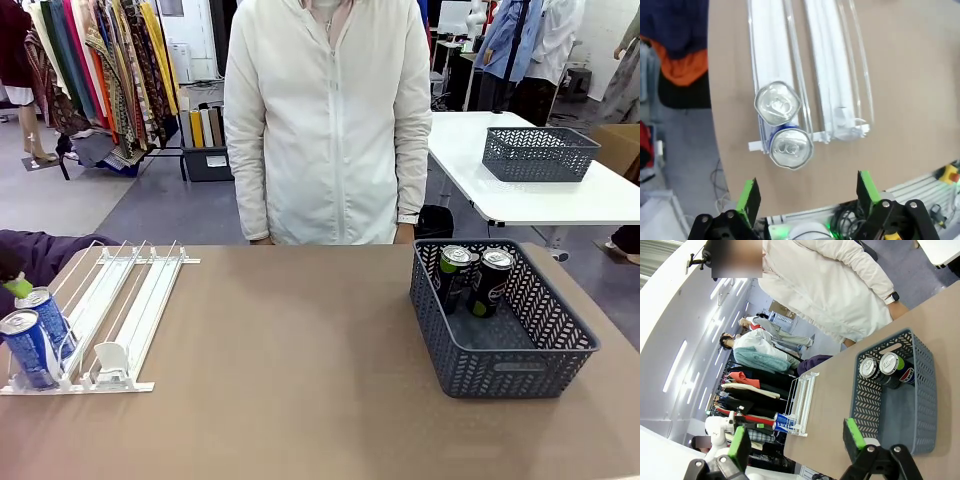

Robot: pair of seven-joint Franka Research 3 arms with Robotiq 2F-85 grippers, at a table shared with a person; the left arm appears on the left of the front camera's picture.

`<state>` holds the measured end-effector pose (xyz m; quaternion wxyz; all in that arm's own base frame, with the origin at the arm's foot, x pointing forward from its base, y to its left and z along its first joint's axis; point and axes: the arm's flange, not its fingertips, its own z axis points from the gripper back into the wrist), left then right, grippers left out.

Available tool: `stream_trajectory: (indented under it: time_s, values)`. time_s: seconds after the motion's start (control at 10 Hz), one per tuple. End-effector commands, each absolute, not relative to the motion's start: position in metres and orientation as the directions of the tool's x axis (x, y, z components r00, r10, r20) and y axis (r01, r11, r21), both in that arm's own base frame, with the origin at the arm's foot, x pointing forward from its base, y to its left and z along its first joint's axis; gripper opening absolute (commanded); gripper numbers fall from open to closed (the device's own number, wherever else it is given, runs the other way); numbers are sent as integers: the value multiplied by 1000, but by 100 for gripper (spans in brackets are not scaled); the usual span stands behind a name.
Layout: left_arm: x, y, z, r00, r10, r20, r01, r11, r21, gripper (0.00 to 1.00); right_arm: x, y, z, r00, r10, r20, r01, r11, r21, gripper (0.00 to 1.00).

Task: Retrieve and store the cans from the dispenser.
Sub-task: Pick up one can from the Automatic Can Dispenser and place it in the middle of the table.

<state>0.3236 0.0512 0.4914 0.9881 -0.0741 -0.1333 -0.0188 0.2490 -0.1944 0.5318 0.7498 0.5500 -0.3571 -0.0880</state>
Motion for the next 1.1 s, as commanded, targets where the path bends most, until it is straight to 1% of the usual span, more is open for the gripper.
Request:
stream_trajectory:
  time_s: [0.0, 0.2, 0.5, 0.7, 1.0]
  values:
    - [315, 49, 451, 984, 31, 177, -10, 993, -115, 100, 252, -194, 535, 712, -534, 456, -288, 370, 883, 100]
    - [328, 47, 427, 993, 31, 111, -16, 991, -133, 100, 252, -194, 535, 712, -534, 456, -288, 370, 883, 100]
    - [343, 46, 398, 998, 48, 50, -43, 993, -110, 100, 252, -194, 535, 712, -534, 456, -288, 370, 883, 100]
    - [350, 47, 386, 998, 51, 42, -46, 992, -114, 100, 252, -194, 535, 712, -534, 456, -288, 370, 883, 100]
    - [353, 50, 383, 997, 62, 50, -56, 992, -111, 100, 252, -194, 535, 712, -534, 456, -288, 370, 883, 100]
